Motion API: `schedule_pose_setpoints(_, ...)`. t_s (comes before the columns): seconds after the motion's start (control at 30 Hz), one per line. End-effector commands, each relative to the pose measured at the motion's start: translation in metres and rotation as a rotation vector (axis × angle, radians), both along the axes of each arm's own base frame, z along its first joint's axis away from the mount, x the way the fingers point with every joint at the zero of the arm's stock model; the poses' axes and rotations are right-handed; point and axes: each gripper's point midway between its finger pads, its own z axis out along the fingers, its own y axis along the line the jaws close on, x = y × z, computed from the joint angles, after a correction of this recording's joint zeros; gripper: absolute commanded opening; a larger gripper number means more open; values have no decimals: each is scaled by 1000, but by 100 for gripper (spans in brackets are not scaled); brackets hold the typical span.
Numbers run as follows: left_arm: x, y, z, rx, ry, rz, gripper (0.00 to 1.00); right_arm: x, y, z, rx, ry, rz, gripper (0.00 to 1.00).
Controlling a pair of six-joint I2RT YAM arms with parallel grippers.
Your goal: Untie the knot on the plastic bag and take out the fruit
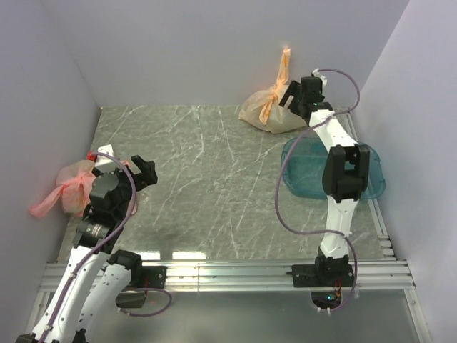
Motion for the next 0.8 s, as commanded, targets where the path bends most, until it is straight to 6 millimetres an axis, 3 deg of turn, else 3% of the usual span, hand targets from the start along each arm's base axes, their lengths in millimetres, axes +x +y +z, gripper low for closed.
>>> schedule_pose_setpoints(0.0,4,-2,10,15,-25,-12,99,34,2,17,5,-113,24,97)
schedule_pose_setpoints(0.07,5,-3,10,18,-22,-18,99,45,6,4,6,-106,36,93)
schedule_pose_setpoints(0.13,6,-3,9,20,-17,-17,99,50,11,-11,8,-86,62,74)
schedule_pose_setpoints(0.2,7,-3,8,23,-16,-16,99,52,21,-9,1,-91,101,48)
schedule_pose_setpoints(0.23,7,-3,8,25,-16,-18,99,50,32,-3,-5,-98,131,29)
schedule_pose_setpoints(0.27,7,-4,9,23,-17,-19,99,46,40,-1,-16,-98,158,22)
schedule_pose_setpoints(0.3,7,-5,9,22,-17,-25,99,42,52,3,-31,-108,218,7)
schedule_pose_setpoints(0.37,5,-5,10,20,-26,-28,98,28,85,22,-29,-146,323,0)
schedule_pose_setpoints(0.5,3,-6,14,14,-42,-35,98,-13,147,54,-94,-195,505,0)
schedule_pose_setpoints(0.63,-1,-8,18,-3,-65,-49,97,-76,200,84,-82,-245,646,0)
schedule_pose_setpoints(0.7,-2,-10,19,-8,-73,-61,97,-107,231,88,-72,-261,707,0)
schedule_pose_setpoints(0.77,-4,-11,22,-14,-84,-73,98,-139,244,87,-77,-268,742,0)
